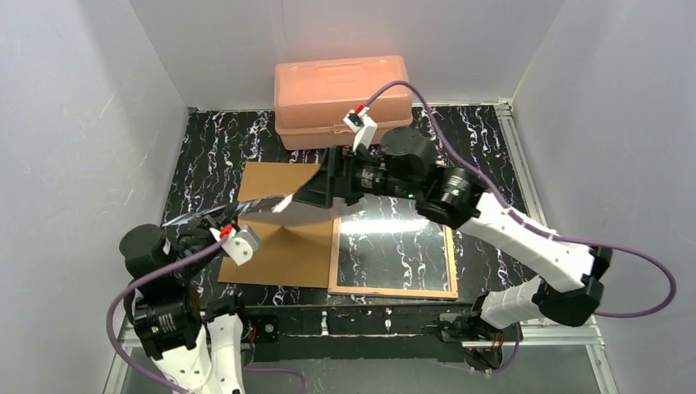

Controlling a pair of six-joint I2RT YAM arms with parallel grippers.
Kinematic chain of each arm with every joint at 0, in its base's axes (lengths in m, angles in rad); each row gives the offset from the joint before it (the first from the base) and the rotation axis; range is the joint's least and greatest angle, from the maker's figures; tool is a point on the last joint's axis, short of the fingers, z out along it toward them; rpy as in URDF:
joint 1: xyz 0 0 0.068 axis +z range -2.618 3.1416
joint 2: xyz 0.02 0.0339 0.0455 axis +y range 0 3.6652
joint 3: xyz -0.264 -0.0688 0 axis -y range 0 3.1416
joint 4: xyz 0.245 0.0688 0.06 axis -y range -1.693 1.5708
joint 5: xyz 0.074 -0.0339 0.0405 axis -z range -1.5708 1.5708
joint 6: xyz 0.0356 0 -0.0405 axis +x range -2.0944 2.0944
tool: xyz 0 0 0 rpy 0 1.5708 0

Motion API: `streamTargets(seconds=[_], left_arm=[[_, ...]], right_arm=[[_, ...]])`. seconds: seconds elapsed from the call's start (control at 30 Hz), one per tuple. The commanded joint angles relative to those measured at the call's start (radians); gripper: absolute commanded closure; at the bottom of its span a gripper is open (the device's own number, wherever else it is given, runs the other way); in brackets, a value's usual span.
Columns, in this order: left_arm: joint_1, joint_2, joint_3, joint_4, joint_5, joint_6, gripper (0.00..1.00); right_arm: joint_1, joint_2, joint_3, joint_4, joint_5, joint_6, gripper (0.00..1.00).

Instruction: Put the photo into the frame

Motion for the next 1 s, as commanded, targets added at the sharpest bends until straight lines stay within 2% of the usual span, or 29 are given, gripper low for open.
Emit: streamTargets(seconds=[0.0,0.13,0.27,0.53,0.8,0.97], left_arm=[[0.001,0.093,0.076,0.016,0.056,-0.158,1.00],[0.001,0.155,0.176,-0.097,0.108,-0.152,1.00],[0.001,0.167,0.223,-0.150,0.142,-0.141,1.00],[0.001,0.164,0.267,-0.190,0.151,-0.130,1.00],[0.001,0.149,0.267,-0.190,0.150,-0.124,1.00],[0.001,0.145,0.257,-0.182,0.135,-0.108,1.00]], right_arm=[[-0.014,-0.136,0.096,-0.186,-0.218,-0.491,0.04],[-0.014,-0.270,0.074,-0.289,-0.206,-0.791,0.01],[-0.014,-0.356,-0.041,-0.234,-0.182,-0.938,0.01],[-0.014,-0.331,-0.186,-0.081,-0.241,-0.981,0.02],[-0.014,-0.314,-0.216,-0.006,-0.178,-1.045,0.09],[-0.014,-0.304,-0.244,0.040,-0.167,-1.080,0.21]])
